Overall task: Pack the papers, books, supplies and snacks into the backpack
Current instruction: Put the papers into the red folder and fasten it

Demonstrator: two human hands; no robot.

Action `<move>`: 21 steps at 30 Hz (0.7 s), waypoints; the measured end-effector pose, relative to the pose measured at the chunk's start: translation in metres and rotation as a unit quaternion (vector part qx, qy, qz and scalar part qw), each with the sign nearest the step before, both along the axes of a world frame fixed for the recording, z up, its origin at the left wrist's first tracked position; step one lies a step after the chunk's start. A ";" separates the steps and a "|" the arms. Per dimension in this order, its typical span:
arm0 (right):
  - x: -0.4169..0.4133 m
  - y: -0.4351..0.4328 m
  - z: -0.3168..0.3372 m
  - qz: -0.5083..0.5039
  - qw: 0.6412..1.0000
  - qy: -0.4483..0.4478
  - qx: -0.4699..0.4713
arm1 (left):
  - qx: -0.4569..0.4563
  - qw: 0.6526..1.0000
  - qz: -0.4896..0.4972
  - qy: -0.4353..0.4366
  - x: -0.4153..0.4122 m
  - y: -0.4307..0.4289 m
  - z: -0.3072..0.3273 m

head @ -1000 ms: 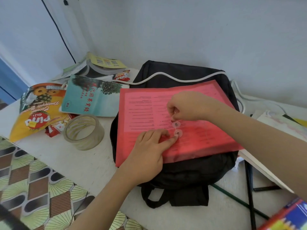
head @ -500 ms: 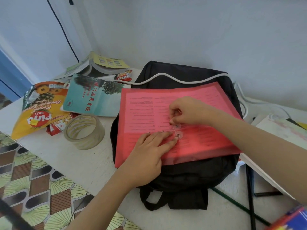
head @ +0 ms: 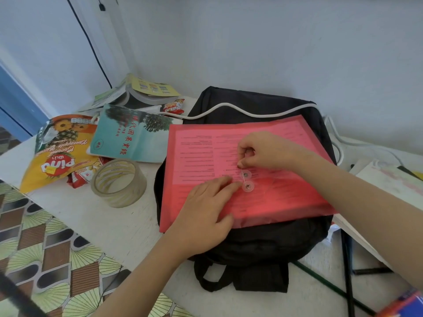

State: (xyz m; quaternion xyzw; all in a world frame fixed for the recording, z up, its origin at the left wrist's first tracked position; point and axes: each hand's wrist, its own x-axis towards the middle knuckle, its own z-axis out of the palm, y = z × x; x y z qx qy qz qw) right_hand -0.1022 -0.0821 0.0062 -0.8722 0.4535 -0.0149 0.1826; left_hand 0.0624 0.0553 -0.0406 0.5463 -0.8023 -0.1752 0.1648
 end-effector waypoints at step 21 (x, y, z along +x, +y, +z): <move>0.019 0.000 -0.003 0.079 0.997 0.019 0.005 | 0.023 0.990 -0.039 -0.135 -0.008 0.000 -0.004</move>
